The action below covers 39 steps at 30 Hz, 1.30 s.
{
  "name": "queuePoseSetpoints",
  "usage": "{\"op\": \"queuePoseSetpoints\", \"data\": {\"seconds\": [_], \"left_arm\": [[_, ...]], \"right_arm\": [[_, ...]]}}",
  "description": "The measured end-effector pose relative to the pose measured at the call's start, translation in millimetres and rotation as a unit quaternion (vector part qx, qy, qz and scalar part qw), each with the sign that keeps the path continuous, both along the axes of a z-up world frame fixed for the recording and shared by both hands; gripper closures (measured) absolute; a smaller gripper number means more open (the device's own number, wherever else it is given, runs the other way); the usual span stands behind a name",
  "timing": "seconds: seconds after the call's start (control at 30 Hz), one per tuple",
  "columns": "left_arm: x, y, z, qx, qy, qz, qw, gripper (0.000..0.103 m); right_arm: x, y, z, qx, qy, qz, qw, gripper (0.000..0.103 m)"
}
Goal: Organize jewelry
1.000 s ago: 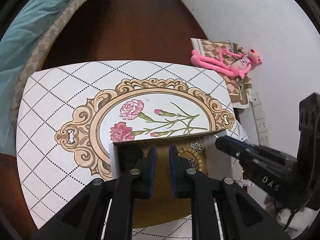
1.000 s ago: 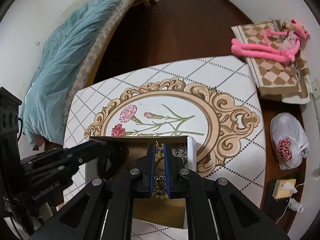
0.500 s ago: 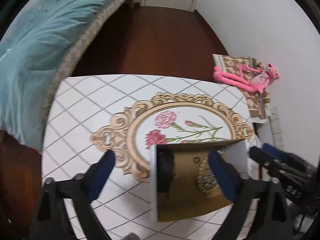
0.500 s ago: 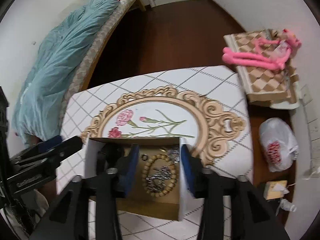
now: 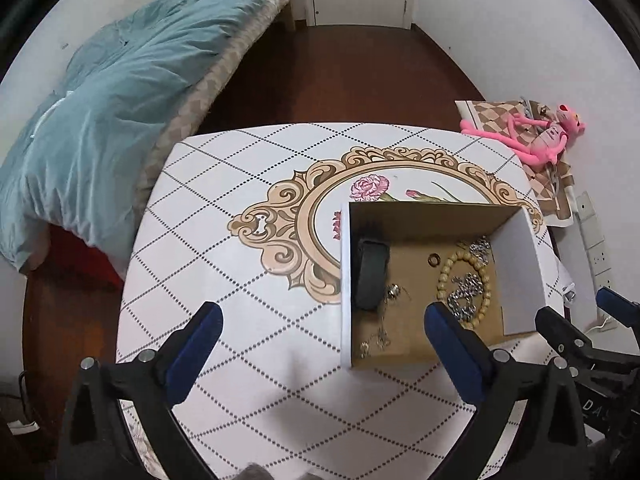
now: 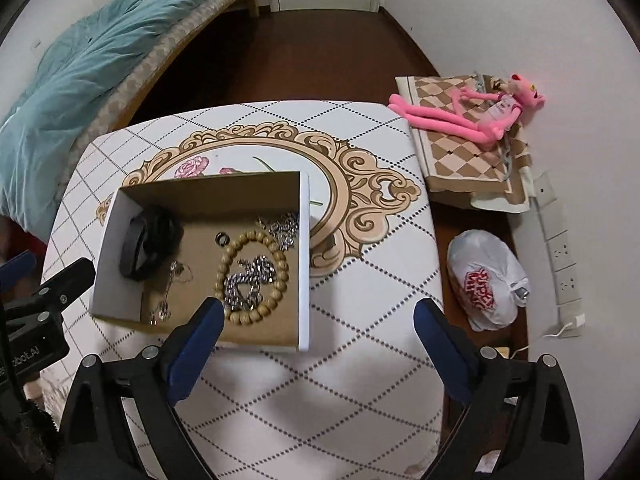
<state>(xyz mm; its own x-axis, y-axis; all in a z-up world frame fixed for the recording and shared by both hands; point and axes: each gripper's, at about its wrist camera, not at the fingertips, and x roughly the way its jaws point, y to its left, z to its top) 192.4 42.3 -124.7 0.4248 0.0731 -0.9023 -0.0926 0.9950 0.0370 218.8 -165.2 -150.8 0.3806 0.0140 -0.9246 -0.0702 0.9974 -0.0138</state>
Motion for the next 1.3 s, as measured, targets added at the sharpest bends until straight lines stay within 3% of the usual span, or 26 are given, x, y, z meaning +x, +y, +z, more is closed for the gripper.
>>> {"op": "queuePoseSetpoints", "data": {"seconds": [0.33, 0.77, 0.8, 1.03, 1.3], "left_arm": [[-65, -9, 59, 0.0, -0.055, 0.001, 0.9985, 0.0], [-154, -18, 159, 0.002, -0.145, -0.009, 0.9894, 0.0], [-158, -18, 164, 0.003, -0.148, -0.009, 0.9889, 0.0], [-189, -22, 195, 0.001, -0.173, -0.011, 0.9849, 0.0], [-204, -26, 207, -0.005, -0.181, -0.011, 0.9835, 0.0]], "right_arm": [[-59, -11, 62, 0.005, -0.058, -0.011, 0.998, 0.006], [-162, -18, 179, 0.001, -0.164, -0.011, 0.986, 0.004], [-168, -18, 186, 0.0, -0.17, -0.011, 0.985, 0.0], [-211, -21, 235, 0.001, -0.219, -0.015, 0.976, 0.0], [-233, -28, 260, 0.004, -0.238, -0.021, 0.971, 0.0]]}}
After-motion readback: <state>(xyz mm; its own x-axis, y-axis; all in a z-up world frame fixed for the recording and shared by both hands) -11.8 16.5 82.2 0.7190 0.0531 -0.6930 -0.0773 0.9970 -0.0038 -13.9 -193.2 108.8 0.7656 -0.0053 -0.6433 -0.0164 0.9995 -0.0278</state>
